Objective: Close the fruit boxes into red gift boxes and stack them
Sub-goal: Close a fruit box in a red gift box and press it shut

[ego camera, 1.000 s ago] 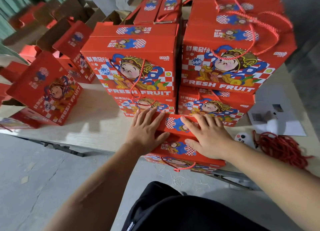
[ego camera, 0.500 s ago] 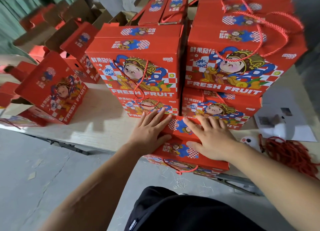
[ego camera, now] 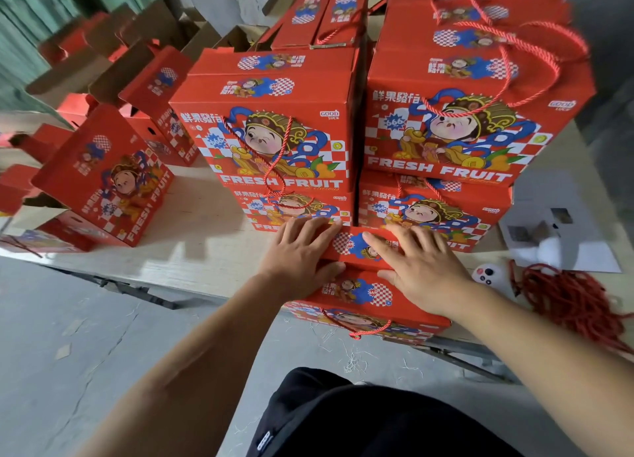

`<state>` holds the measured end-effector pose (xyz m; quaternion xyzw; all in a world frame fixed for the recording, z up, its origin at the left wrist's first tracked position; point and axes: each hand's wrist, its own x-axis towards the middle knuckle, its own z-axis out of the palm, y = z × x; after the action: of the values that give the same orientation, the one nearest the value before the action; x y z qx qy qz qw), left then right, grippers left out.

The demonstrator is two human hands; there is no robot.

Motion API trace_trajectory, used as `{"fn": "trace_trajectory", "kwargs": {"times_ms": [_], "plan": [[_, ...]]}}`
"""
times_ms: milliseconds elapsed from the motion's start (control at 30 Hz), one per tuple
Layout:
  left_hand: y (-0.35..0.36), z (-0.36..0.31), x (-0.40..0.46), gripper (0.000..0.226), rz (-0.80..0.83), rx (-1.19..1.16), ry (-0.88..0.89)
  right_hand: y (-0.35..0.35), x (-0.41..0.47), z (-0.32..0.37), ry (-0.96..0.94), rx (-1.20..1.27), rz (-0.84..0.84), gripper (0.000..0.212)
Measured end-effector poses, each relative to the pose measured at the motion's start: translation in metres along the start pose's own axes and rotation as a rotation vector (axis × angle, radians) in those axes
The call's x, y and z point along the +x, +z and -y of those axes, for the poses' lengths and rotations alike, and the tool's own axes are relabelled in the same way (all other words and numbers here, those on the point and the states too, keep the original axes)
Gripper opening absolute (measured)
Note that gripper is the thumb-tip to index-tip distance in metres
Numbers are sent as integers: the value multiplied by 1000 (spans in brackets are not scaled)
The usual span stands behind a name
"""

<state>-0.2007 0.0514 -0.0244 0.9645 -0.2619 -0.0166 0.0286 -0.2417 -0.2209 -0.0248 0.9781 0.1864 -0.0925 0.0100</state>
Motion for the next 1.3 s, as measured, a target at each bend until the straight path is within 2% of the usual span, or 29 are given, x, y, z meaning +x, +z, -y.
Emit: {"fn": "trace_trajectory", "kwargs": {"times_ms": [100,167,267,333,367,433,500,533,667,767,967,1067,1200,1267,1300], "plan": [[2,-2,-4,91,-33,-38,-22,-6,3,-1,8,126,108,77],[2,-10,-11,81,-200,-112,-65,-12,-2,-1,11,174,76,84],[9,-29,-30,69,-470,-221,-96,-23,-21,9,81,272,-292,82],[20,-36,-43,78,-483,-206,-20,-20,-36,20,106,356,-534,71],[24,-37,-48,82,-464,-160,30,-16,-42,25,102,367,-585,66],[26,-33,-50,84,-440,-90,89,-10,-49,36,45,362,-578,52],[26,-31,-47,85,-442,-79,75,-6,-53,44,15,364,-500,45],[26,-31,-46,88,-450,-84,64,-5,-54,47,31,346,-464,49],[28,-31,-47,104,-497,-135,49,4,-60,55,99,224,-313,87],[28,-38,-49,111,-512,-153,32,6,-61,56,140,247,-212,94],[27,-48,-60,91,-634,-153,11,-10,-56,46,151,225,-394,109],[15,-52,-59,86,-643,-208,-49,-12,-63,57,170,220,-529,93],[-13,-52,-57,61,-590,-266,-161,-29,-64,59,78,220,-732,32],[-25,-53,-56,48,-522,-300,-212,-39,-64,52,-3,281,-752,14],[-30,-53,-56,45,-502,-309,-233,-44,-64,47,-37,331,-740,11]]}}
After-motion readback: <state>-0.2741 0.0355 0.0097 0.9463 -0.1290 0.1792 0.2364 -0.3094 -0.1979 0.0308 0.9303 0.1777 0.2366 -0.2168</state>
